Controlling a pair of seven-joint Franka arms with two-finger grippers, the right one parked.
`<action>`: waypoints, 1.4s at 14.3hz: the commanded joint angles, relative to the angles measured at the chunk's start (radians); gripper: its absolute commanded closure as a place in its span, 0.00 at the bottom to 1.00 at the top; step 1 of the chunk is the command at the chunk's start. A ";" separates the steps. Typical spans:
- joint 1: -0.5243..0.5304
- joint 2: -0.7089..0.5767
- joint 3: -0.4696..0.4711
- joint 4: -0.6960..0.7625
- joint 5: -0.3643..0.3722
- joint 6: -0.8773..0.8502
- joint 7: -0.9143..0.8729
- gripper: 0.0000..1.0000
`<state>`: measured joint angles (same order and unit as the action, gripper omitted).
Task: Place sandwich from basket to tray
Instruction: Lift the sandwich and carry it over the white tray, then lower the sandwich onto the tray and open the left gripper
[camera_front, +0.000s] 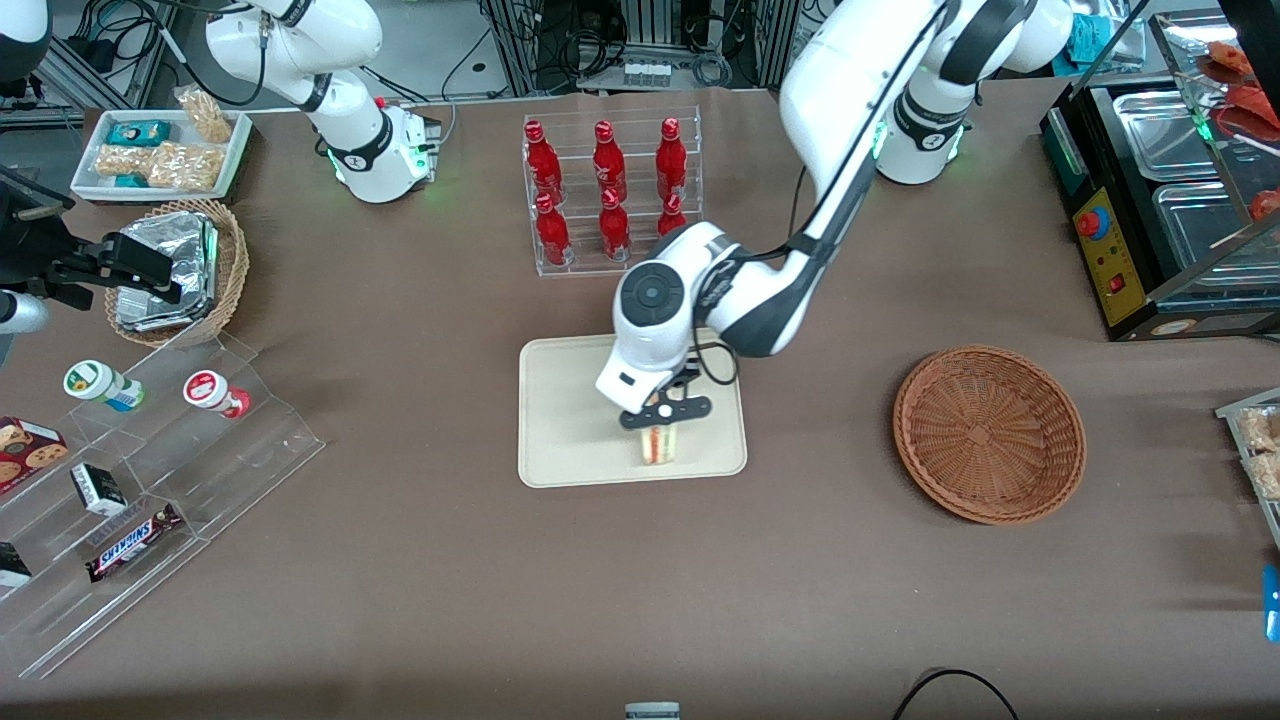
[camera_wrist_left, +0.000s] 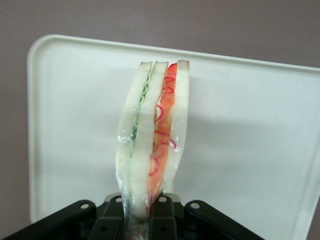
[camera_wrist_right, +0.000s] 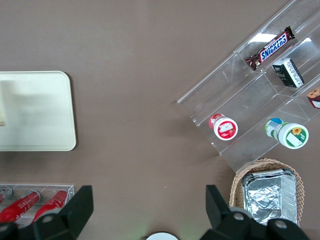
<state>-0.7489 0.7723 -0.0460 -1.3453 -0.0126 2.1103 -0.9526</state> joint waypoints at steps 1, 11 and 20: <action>-0.036 0.061 0.017 0.058 -0.013 0.030 -0.034 1.00; -0.038 0.018 -0.008 0.045 -0.060 0.025 -0.032 0.00; 0.006 -0.221 0.152 -0.061 0.013 -0.273 0.064 0.00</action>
<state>-0.7665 0.6090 0.0916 -1.3172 -0.0105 1.8363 -0.9050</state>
